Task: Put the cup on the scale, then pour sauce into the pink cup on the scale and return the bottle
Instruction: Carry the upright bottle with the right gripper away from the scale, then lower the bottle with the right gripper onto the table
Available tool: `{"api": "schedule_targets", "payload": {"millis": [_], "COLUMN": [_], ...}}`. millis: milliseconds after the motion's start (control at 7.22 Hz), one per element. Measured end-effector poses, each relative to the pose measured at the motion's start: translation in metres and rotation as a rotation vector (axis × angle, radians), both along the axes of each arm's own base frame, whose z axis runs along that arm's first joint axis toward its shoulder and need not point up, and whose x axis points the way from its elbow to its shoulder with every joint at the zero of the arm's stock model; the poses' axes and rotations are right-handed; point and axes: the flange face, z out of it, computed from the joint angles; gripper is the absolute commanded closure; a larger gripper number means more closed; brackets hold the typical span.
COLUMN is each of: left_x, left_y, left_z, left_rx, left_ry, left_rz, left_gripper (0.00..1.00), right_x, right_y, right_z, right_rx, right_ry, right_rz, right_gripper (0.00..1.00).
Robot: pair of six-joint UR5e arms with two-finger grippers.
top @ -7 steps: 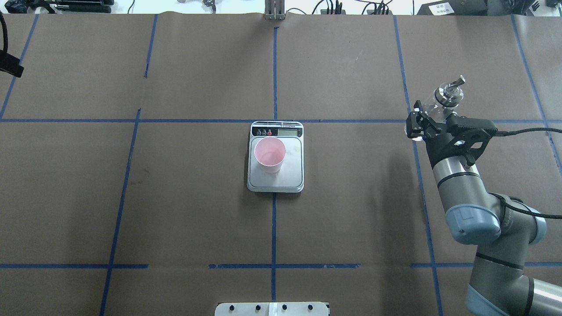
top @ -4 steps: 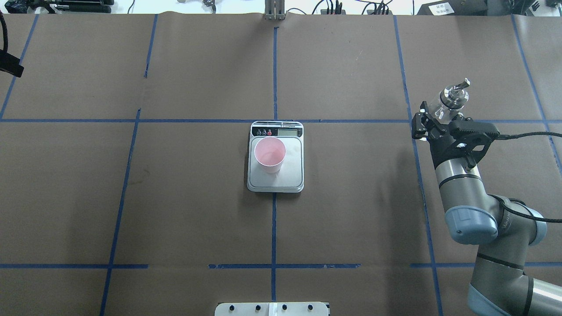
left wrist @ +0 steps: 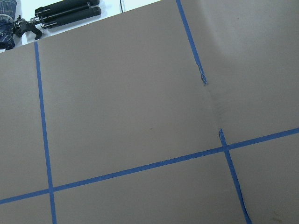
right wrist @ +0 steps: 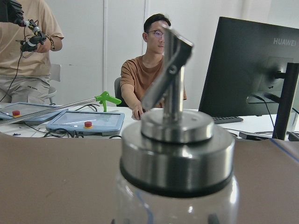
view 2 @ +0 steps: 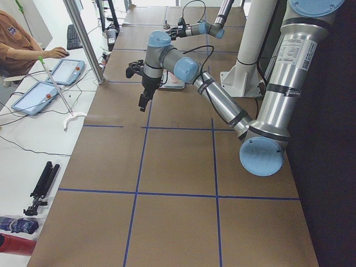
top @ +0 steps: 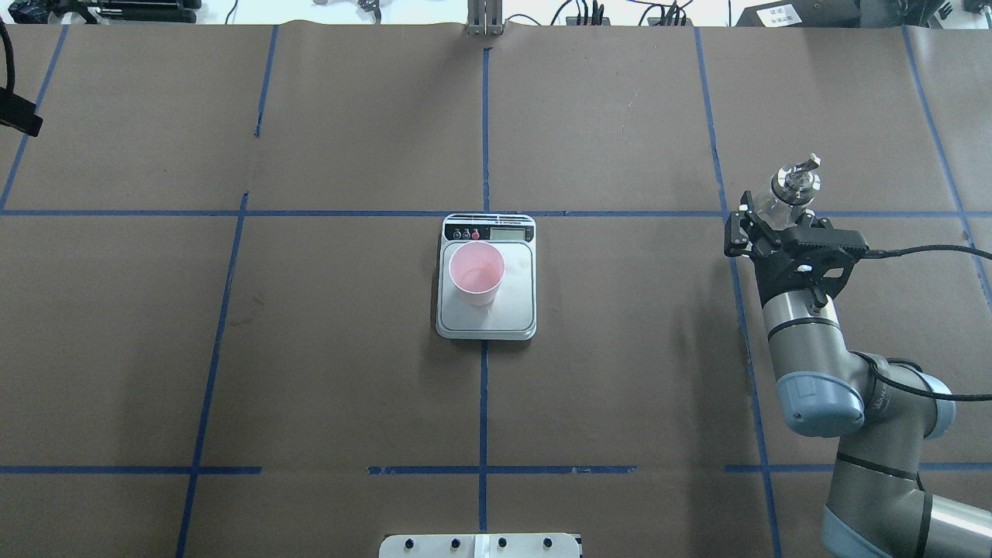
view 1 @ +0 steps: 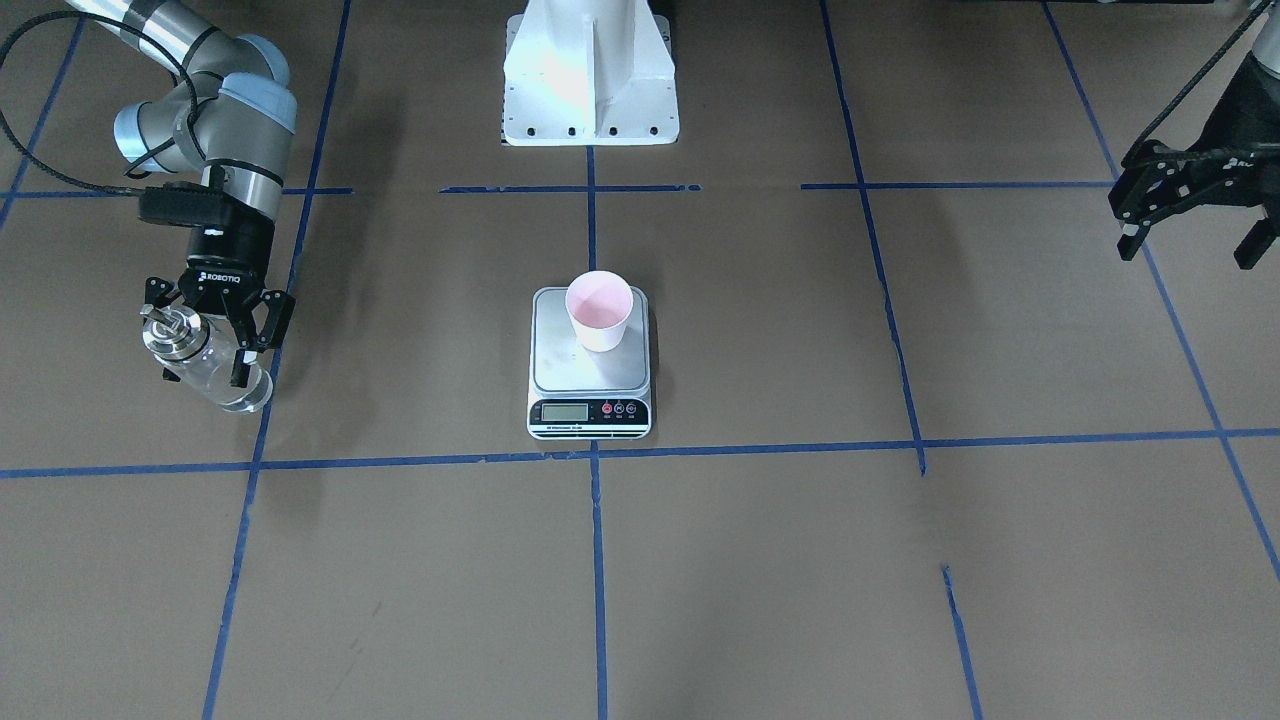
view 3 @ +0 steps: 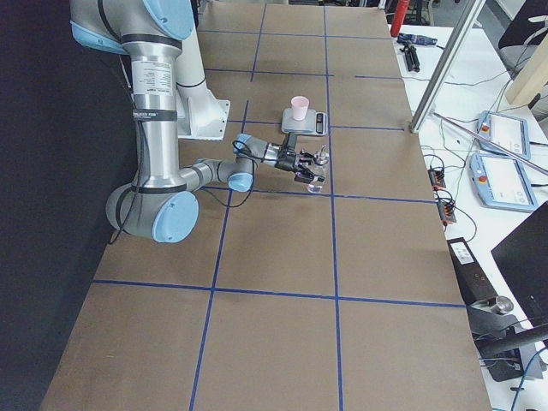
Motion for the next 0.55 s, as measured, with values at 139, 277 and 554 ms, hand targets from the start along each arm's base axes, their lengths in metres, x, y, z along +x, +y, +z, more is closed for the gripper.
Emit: {"api": "schedule_targets", "payload": {"millis": [139,277,554], "left_x": [0.000,0.000,0.000], "left_y": [0.000,0.000,-0.001], "left_z": [0.000,-0.001,-0.002], "left_rx": [0.001,0.001,0.003], "left_ry": [0.000,0.000,0.001], "left_rz": [0.000,0.000,0.000], "left_gripper": [0.00,0.00,0.00], "right_x": [-0.005,-0.009,-0.016], "right_y": [0.004,0.008,0.014], "right_z": [0.002,0.002,0.006], "right_rx": [-0.001,-0.003,-0.007], "right_ry": [-0.001,-0.007,-0.012], "right_rz": [-0.009,-0.016,-0.029], "right_gripper": [1.00,1.00,1.00]}}
